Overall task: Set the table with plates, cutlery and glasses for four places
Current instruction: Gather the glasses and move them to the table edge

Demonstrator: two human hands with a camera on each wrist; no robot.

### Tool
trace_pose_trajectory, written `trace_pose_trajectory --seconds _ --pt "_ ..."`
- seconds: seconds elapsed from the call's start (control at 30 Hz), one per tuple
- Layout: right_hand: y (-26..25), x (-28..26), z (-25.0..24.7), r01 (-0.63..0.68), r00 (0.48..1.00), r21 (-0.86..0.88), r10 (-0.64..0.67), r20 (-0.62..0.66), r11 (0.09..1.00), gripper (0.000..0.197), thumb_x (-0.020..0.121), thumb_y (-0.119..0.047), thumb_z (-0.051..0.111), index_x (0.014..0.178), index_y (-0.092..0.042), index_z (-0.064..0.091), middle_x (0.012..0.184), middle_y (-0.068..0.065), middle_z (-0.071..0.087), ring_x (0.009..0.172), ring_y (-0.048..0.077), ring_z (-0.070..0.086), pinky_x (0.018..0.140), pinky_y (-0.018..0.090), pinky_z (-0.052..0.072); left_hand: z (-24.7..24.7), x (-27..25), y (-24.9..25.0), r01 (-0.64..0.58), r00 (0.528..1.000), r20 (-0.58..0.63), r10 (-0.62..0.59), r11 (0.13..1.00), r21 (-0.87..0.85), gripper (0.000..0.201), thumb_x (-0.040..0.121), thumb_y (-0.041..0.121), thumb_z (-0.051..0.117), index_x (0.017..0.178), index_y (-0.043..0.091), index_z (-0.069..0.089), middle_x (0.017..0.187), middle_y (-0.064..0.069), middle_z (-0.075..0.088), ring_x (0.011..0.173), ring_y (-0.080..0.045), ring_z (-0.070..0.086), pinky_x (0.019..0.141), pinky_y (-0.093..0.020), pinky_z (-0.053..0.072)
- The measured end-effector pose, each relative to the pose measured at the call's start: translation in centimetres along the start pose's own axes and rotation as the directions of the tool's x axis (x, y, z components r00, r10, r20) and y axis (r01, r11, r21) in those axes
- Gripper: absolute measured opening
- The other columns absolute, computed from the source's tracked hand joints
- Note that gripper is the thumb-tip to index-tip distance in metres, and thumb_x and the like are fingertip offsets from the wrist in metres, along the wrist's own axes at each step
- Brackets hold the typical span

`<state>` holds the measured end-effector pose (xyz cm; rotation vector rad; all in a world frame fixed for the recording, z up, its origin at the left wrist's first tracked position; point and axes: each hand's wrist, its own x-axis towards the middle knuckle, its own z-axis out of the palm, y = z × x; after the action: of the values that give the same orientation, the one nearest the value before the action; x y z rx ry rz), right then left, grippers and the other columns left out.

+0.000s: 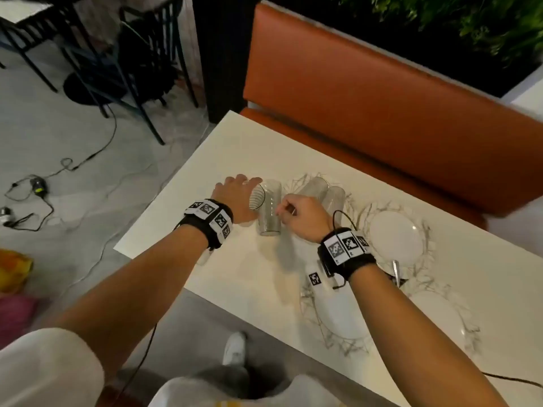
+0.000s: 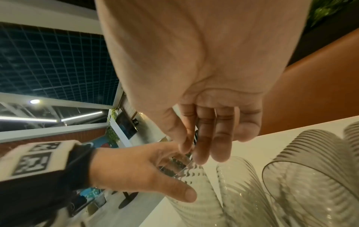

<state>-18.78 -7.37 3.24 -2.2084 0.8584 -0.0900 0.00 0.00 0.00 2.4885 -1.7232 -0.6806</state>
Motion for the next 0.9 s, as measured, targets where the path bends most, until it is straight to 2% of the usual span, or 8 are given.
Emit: trace_pose_trajectory --seconds 0.1,0.2,0.27,0.37,0.5,0.6,0.7,0.9 --pt "-0.2 3.7 0.6 -0.023 1.0 -0.056 0.023 0.014 0.998 0.015 0.094 -0.01 0.056 0.095 -0.015 0.07 0.095 -0.001 0.072 0.082 0.012 0.064 0.068 0.023 0.048 -0.1 -0.1 -0.9 0.026 1.0 -0.002 -0.027 0.987 -0.161 0.087 0.078 0.045 0.079 0.151 0.031 0.035 0.136 -0.01 0.046 0.125 -0.036 0.053 0.096 -0.049 0.052" --pt "0.2 7.7 1.8 -0.03 0.999 -0.176 0.033 0.013 0.984 0.014 0.092 -0.012 0.058 0.097 -0.013 0.071 0.096 -0.001 0.07 0.089 0.017 0.063 0.079 0.027 0.052 -0.3 -0.6 -2.0 0.06 0.998 -0.005 -0.062 0.972 -0.228 0.086 0.076 0.044 0.082 0.149 0.029 0.038 0.134 -0.01 0.047 0.123 -0.034 0.053 0.094 -0.046 0.053" --pt "0.9 10.4 2.9 -0.041 0.999 -0.31 0.05 0.022 0.95 0.017 0.09 -0.017 0.06 0.104 -0.017 0.07 0.108 0.006 0.066 0.104 0.026 0.059 0.089 0.033 0.05 -0.4 -1.0 -3.2 0.073 0.995 -0.041 -0.087 0.959 -0.273 0.086 0.076 0.045 0.082 0.148 0.03 0.039 0.134 -0.009 0.048 0.122 -0.033 0.053 0.094 -0.045 0.053" --pt "1.4 13.7 4.2 -0.12 0.99 -0.458 0.138 0.007 0.881 0.035 0.089 -0.031 0.062 0.122 -0.018 0.059 0.129 0.012 0.054 0.122 0.031 0.047 0.097 0.041 0.045 -0.5 -2.0 -4.9 0.103 0.989 -0.063 -0.131 0.939 -0.328 0.085 0.075 0.048 0.082 0.147 0.032 0.039 0.131 -0.006 0.047 0.121 -0.031 0.054 0.096 -0.046 0.053" --pt "2.0 16.5 6.4 -0.239 0.948 -0.583 0.318 0.035 0.777 0.077 0.089 -0.055 0.06 0.146 -0.01 0.036 0.149 0.02 0.038 0.138 0.039 0.035 0.109 0.05 0.037 -0.6 -3.4 -6.5 0.146 0.978 -0.084 -0.19 0.915 -0.377 0.083 0.075 0.049 0.083 0.145 0.034 0.04 0.131 -0.005 0.047 0.122 -0.029 0.053 0.098 -0.047 0.052" --pt "2.3 17.4 8.0 -0.289 0.919 -0.58 0.391 0.055 0.762 0.085 0.09 -0.057 0.059 0.152 -0.008 0.027 0.154 0.022 0.032 0.141 0.04 0.033 0.111 0.051 0.035 -0.7 -4.3 -7.2 0.177 0.968 -0.097 -0.232 0.902 -0.393 0.082 0.075 0.049 0.083 0.144 0.035 0.041 0.134 -0.004 0.047 0.122 -0.028 0.053 0.098 -0.047 0.052" --pt "2.5 17.5 9.0 -0.331 0.909 -0.524 0.413 0.044 0.785 0.082 0.092 -0.047 0.06 0.153 -0.007 0.023 0.155 0.022 0.03 0.142 0.04 0.03 0.113 0.052 0.035 -0.9 -4.8 -7.2 0.189 0.963 -0.099 -0.25 0.892 -0.411 0.082 0.075 0.049 0.083 0.144 0.036 0.041 0.135 -0.003 0.047 0.121 -0.026 0.054 0.098 -0.045 0.052" --pt "1.7 15.5 7.1 -0.361 0.923 -0.329 0.385 0.01 0.873 0.079 0.085 -0.045 0.071 0.144 -0.006 0.035 0.143 0.021 0.046 0.132 0.038 0.044 0.102 0.045 0.046 -1.4 -4.5 -6.1 0.191 0.963 -0.096 -0.251 0.889 -0.417 0.084 0.074 0.049 0.084 0.145 0.035 0.04 0.131 -0.002 0.048 0.122 -0.024 0.054 0.1 -0.047 0.051"
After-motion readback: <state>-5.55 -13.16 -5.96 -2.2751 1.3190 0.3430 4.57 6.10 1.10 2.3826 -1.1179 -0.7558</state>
